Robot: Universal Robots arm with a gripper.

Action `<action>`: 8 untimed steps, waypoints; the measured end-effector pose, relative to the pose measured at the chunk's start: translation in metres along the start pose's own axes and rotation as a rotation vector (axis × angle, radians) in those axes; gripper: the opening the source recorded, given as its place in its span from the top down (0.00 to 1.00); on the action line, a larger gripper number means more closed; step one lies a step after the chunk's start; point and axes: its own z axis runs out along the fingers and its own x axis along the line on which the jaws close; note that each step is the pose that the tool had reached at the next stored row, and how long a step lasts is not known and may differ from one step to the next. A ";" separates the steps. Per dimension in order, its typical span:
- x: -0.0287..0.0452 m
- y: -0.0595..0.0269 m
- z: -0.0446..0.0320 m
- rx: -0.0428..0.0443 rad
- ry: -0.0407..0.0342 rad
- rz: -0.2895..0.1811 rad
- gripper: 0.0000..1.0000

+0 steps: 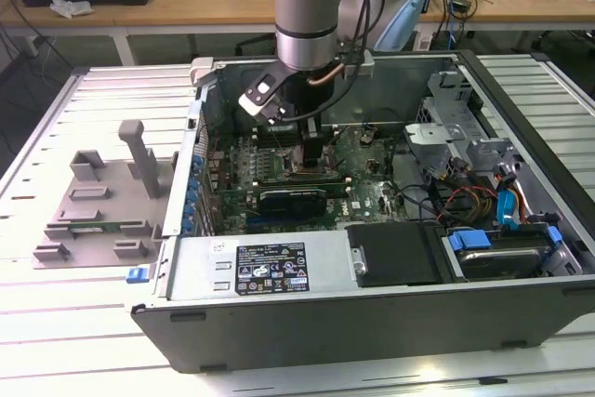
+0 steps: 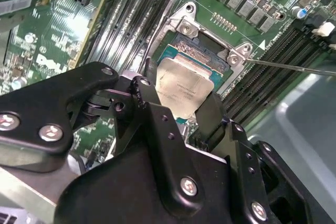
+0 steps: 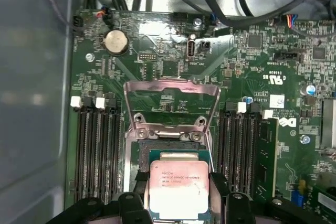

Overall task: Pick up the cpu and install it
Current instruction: 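Place the cpu into insertion slot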

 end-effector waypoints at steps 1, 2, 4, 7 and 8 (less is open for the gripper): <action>0.0000 0.0000 0.0012 -0.0001 0.0000 0.005 0.46; 0.0000 -0.0001 0.0014 0.0001 -0.0002 0.006 0.46; 0.0000 -0.0001 0.0014 0.0001 -0.0003 0.006 0.46; 0.0000 -0.0001 0.0042 0.0000 -0.0001 0.006 0.46; 0.0000 -0.0002 0.0059 0.0000 -0.0001 0.006 0.46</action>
